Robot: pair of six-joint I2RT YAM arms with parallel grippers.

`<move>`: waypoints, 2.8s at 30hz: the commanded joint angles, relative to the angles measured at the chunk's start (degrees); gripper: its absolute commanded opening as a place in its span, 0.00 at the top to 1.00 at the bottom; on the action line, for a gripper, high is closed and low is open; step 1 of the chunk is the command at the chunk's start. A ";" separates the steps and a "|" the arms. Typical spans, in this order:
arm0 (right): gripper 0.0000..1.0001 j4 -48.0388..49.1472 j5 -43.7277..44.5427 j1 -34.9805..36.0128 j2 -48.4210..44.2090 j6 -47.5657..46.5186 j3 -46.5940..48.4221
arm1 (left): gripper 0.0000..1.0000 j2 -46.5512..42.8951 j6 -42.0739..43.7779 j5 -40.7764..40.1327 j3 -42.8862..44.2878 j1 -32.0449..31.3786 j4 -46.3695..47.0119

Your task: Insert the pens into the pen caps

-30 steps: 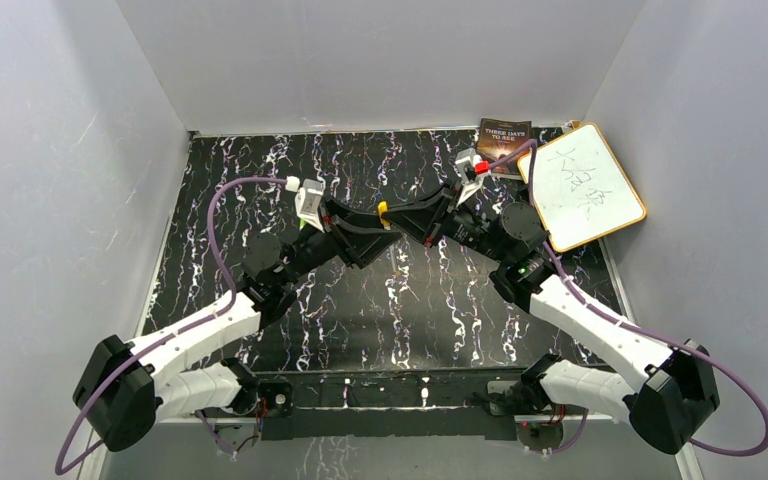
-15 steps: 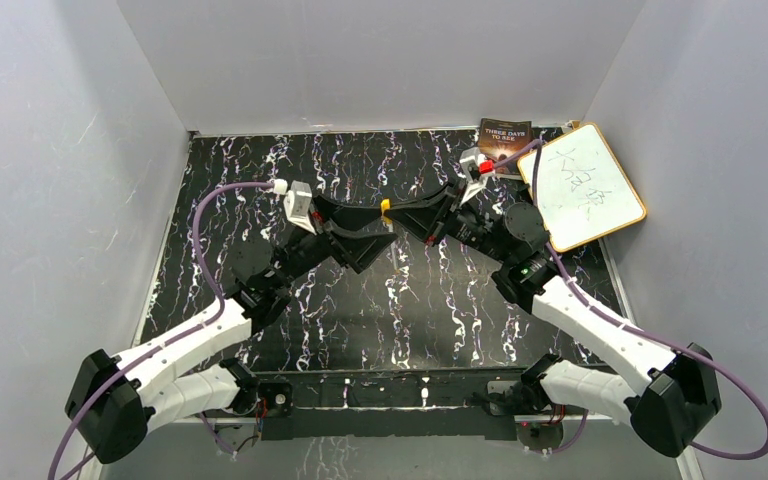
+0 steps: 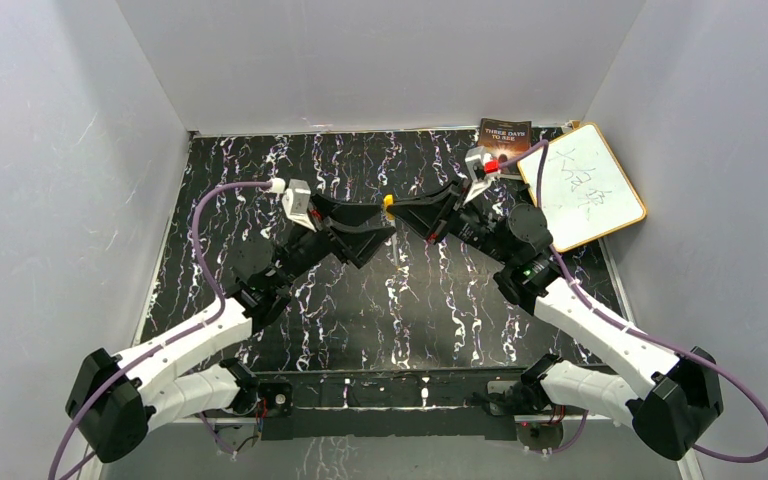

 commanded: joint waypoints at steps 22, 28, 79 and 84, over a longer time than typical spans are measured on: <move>1.00 6.01 -1.21 -0.11 -0.50 0.82 3.07 | 0.63 7.68 -7.69 8.36 -1.49 -1.25 11.27; 1.00 5.28 -1.65 -0.07 -1.71 -0.08 2.36 | 1.00 7.12 -5.73 8.00 -0.73 -1.20 8.71; 1.00 -7.03 -2.59 -0.14 -0.37 -10.68 10.70 | 0.71 5.13 25.14 10.79 5.83 -1.27 -8.17; 1.00 -5.38 1.47 -0.13 -1.23 -10.51 9.28 | 0.43 4.20 23.75 11.43 6.05 -1.27 -8.56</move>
